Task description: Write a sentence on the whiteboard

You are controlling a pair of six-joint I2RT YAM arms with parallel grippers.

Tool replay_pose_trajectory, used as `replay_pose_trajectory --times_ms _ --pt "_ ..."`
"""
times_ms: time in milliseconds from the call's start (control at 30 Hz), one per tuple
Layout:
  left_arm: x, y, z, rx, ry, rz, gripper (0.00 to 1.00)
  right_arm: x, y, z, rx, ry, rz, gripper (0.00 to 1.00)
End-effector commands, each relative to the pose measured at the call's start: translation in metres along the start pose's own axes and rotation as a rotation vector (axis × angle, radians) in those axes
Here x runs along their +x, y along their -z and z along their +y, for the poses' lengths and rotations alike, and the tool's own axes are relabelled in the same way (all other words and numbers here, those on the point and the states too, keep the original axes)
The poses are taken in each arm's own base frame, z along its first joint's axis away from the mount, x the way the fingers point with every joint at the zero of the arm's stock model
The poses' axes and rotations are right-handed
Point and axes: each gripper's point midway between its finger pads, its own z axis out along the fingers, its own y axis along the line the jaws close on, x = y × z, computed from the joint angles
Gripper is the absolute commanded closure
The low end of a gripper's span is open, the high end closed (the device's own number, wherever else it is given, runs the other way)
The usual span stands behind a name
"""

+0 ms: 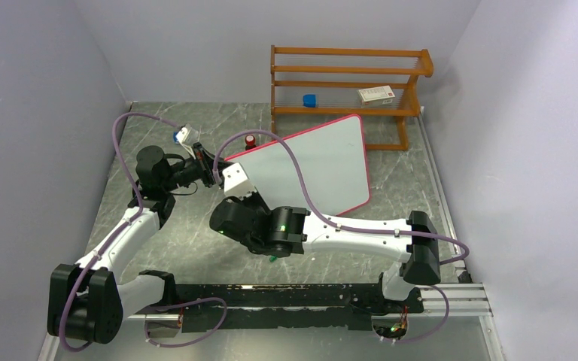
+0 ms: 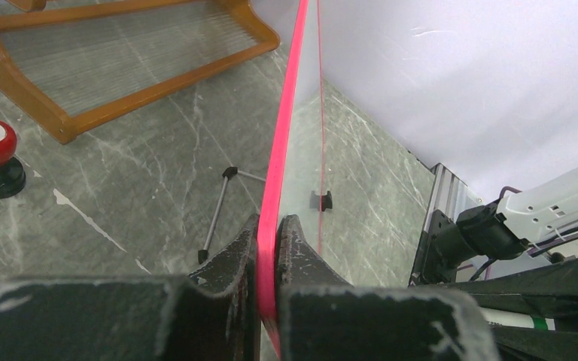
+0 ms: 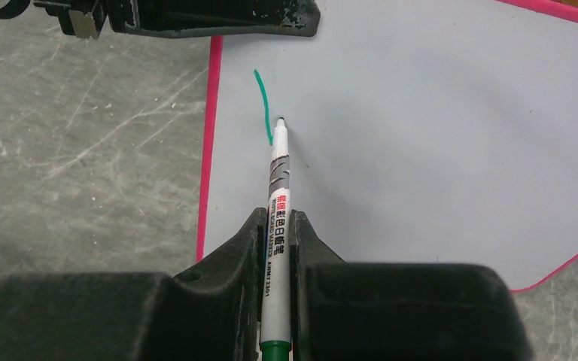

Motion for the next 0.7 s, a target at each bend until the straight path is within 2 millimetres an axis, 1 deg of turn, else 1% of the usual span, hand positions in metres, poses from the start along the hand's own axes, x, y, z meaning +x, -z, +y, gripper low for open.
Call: replay_pose_trajectory --times_ms 0,533,667 --pt "0.035 -0.001 0.022 -0.058 -0.046 0.086 0.95 -0.015 0.000 -0.013 0.049 -0.056 -0.054 1.00" --pt "0.036 -0.001 0.021 -0.059 -0.051 0.092 0.95 -0.027 -0.002 -0.023 0.074 -0.066 -0.084 1.00" --pt "0.036 -0.001 0.021 -0.060 -0.051 0.093 0.95 -0.025 -0.003 -0.023 0.075 -0.065 -0.077 1.00"
